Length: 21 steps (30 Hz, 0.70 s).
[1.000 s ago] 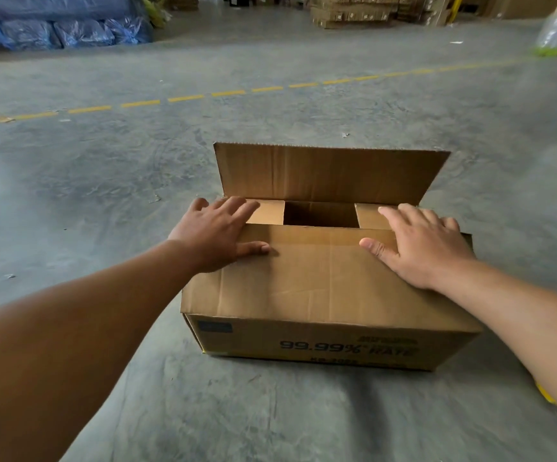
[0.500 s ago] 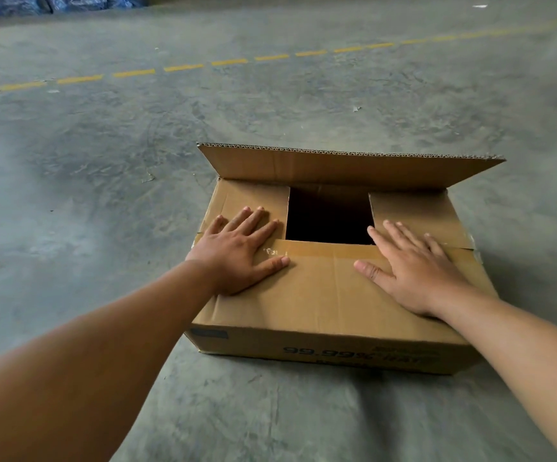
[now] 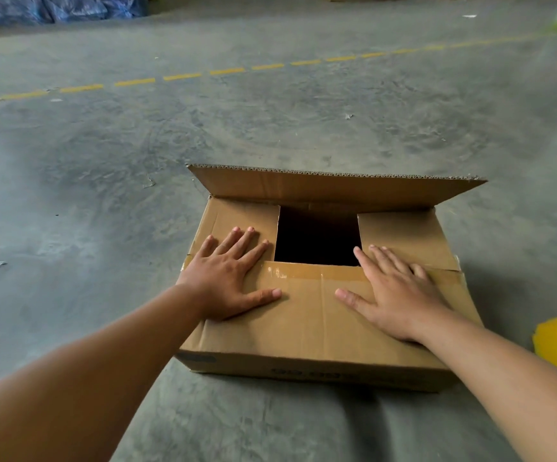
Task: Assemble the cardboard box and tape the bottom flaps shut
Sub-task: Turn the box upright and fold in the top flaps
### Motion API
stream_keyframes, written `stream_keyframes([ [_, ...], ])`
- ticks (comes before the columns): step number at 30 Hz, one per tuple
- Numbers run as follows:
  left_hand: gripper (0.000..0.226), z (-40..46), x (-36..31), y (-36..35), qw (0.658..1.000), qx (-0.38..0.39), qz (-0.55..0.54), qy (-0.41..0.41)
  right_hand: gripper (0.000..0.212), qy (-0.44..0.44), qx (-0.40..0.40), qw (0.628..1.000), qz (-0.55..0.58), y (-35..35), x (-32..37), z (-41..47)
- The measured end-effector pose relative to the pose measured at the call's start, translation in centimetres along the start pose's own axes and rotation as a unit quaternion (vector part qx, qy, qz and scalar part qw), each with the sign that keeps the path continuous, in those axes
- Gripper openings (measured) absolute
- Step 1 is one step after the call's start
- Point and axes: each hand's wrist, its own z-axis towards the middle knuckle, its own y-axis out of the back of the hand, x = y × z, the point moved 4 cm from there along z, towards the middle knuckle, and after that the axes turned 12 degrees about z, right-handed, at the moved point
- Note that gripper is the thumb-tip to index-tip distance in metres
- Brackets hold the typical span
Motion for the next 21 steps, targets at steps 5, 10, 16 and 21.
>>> stream_keyframes([
  [5, 0.099, -2.4, -1.0, -0.2, 0.999, -0.028, 0.009, 0.030, 0.096, 0.016, -0.022, 1.000, -0.006, -0.1, 0.4, -1.6],
  [10, 0.105, -2.5, -2.2, 2.8, 0.985, -0.145, 0.098, 0.013, 0.103, 0.105, -0.159, 0.979, -0.070, 2.5, 2.5, -2.0],
  [16, 0.132, -0.8, -2.4, 8.7, 0.955, -0.272, 0.115, -0.005, 0.132, 0.178, -0.283, 0.936, -0.109, 8.5, 4.9, -0.8],
  [21, 0.147, 2.0, -1.6, 9.7, 0.982, -0.133, 0.131, 0.039, 0.140, 0.042, -0.129, 0.982, -0.135, 10.1, 3.0, 2.5],
])
